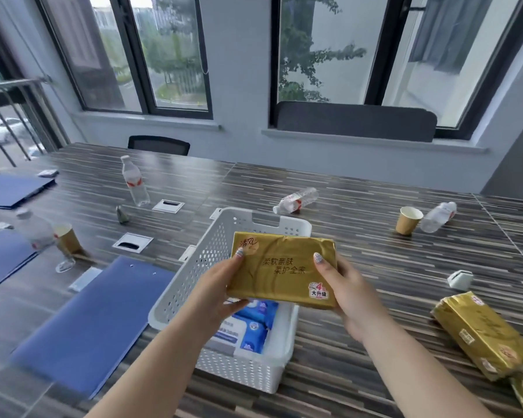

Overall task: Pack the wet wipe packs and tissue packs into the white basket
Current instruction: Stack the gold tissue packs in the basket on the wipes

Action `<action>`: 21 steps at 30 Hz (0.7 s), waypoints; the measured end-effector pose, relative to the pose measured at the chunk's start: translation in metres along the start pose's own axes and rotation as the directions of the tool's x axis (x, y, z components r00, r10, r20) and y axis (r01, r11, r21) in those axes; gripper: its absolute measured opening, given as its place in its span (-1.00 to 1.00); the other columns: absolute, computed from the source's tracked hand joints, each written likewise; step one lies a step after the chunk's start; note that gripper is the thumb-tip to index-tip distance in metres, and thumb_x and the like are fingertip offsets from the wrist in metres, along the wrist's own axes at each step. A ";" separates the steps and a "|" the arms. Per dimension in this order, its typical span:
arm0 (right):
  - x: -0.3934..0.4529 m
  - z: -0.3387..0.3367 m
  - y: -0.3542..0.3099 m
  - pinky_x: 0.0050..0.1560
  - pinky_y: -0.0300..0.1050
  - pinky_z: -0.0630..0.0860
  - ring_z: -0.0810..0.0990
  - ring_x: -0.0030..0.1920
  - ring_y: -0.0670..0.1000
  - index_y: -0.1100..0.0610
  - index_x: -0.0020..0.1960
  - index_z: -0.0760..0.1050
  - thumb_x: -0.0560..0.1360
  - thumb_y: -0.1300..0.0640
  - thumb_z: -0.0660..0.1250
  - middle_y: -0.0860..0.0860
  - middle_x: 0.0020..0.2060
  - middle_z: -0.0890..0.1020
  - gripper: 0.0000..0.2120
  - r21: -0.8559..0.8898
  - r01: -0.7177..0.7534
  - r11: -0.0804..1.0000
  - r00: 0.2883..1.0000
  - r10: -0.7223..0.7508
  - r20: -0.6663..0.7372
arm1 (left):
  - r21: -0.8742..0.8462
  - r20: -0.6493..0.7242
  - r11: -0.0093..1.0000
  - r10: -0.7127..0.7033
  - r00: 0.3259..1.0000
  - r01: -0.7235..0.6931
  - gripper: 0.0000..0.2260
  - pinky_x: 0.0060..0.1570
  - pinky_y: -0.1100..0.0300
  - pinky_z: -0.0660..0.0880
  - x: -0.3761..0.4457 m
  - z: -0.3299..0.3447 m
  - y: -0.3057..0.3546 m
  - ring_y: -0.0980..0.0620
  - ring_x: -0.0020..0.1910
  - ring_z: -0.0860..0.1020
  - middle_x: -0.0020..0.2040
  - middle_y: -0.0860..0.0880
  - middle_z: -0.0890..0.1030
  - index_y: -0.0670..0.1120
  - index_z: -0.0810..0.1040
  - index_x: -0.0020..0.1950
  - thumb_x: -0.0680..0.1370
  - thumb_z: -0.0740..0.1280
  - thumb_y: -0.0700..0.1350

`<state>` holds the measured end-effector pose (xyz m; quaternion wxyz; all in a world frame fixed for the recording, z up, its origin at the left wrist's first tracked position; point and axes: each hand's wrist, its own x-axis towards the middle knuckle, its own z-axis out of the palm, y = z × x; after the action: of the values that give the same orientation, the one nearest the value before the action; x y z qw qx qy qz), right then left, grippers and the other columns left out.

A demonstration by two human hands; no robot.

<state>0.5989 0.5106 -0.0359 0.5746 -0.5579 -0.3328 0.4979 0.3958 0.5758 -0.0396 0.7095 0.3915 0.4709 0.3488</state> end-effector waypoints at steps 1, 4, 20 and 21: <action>0.006 0.007 0.003 -0.12 -0.05 0.58 0.70 -0.11 0.02 -0.02 0.04 0.56 0.47 -0.03 0.34 -0.01 -0.11 0.72 -0.82 0.014 -0.017 1.000 0.999 0.017 -0.027 | -0.071 -0.019 0.997 -0.029 0.999 0.027 -0.61 0.13 -0.07 0.54 0.004 -0.006 0.002 -0.06 0.02 0.58 0.12 -0.17 0.60 -0.10 0.54 0.22 0.51 0.32 0.12; 0.032 0.037 0.014 0.07 0.13 0.56 0.67 -0.02 0.12 -0.04 0.03 0.57 0.50 -0.06 0.32 0.05 -0.08 0.72 -0.84 0.085 -0.097 0.992 0.989 0.105 -0.105 | -0.318 -0.016 0.945 -0.089 0.996 0.079 -0.55 0.12 -0.13 0.53 0.023 -0.028 0.006 -0.08 0.14 0.56 0.23 -0.15 0.55 -0.04 0.48 0.33 0.52 0.30 0.15; 0.140 0.084 0.089 0.08 0.25 0.55 0.58 0.05 0.21 -0.02 0.15 0.45 0.46 -0.16 0.34 0.12 0.05 0.61 -0.65 0.152 -0.412 0.898 0.841 0.439 -0.316 | -0.616 -0.094 0.741 -0.406 0.909 0.267 -0.44 0.18 -0.21 0.48 0.145 -0.041 -0.026 -0.23 0.22 0.47 0.28 -0.22 0.50 -0.18 0.33 0.41 0.49 0.40 -0.03; 0.147 0.085 0.092 0.06 0.23 0.56 0.56 0.07 0.22 -0.04 0.16 0.45 0.45 -0.17 0.34 0.12 0.06 0.59 -0.65 0.150 -0.430 0.890 0.830 0.455 -0.323 | -0.615 -0.106 0.741 -0.416 0.903 0.269 -0.44 0.19 -0.20 0.47 0.152 -0.041 -0.027 -0.23 0.25 0.45 0.30 -0.23 0.48 -0.18 0.31 0.43 0.50 0.38 -0.03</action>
<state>0.5421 0.6645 -0.1372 0.5129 -0.6781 -0.0693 0.5219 0.4085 0.7043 -0.1343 0.7857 0.0148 0.4854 0.3832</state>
